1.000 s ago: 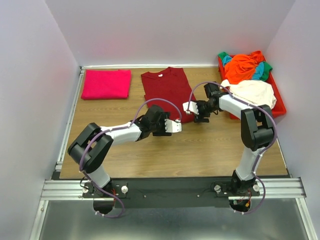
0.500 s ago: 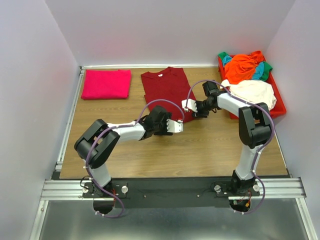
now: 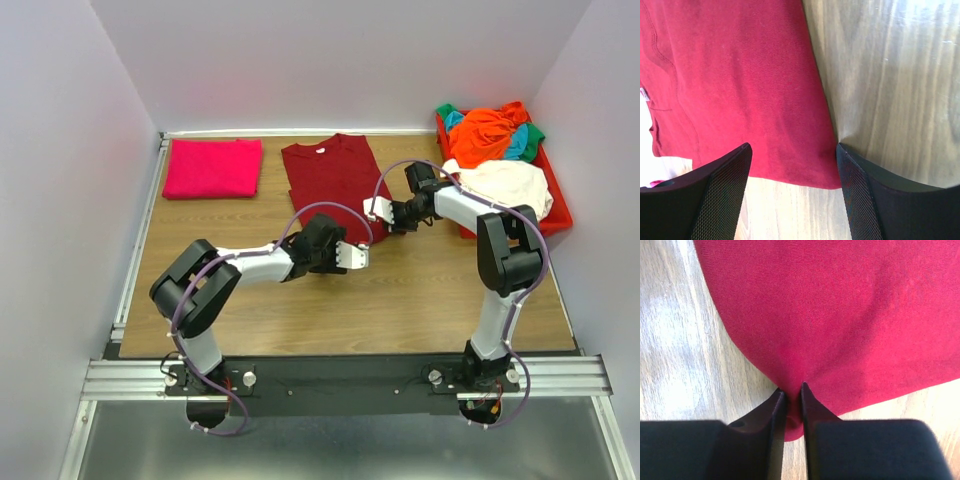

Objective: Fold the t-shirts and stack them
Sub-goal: Fold the tshirt

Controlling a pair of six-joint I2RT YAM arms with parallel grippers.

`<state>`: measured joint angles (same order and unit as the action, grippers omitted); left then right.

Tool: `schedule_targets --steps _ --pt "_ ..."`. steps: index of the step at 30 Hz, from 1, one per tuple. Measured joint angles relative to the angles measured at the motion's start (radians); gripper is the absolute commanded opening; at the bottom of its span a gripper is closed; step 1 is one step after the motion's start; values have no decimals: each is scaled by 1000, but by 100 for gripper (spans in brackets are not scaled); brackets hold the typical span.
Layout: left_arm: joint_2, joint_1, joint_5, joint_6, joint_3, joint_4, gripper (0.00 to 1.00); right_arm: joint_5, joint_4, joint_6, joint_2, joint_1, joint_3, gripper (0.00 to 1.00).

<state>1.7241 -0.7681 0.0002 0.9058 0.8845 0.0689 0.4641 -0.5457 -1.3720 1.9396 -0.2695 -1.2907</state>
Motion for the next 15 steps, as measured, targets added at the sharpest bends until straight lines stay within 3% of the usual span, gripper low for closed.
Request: schedule_targets --steps 2,5,6,7,8,15 --pt "10 0 -10 0 8 2 72 0 2 9 0 0 0 13" --pt "23 0 -23 -2 14 3 49 1 4 24 0 0 0 7" --pt "32 0 -26 1 18 1 22 1 5 29 0 0 0 6" --pt "43 0 -30 0 26 0 8 1 6 35 0 0 0 6" --pt "54 0 -31 -8 34 -8 0 1 7 41 0 0 2 5" --pt "54 0 -10 -20 46 -63 0 10 19 80 -84 0 100 1"
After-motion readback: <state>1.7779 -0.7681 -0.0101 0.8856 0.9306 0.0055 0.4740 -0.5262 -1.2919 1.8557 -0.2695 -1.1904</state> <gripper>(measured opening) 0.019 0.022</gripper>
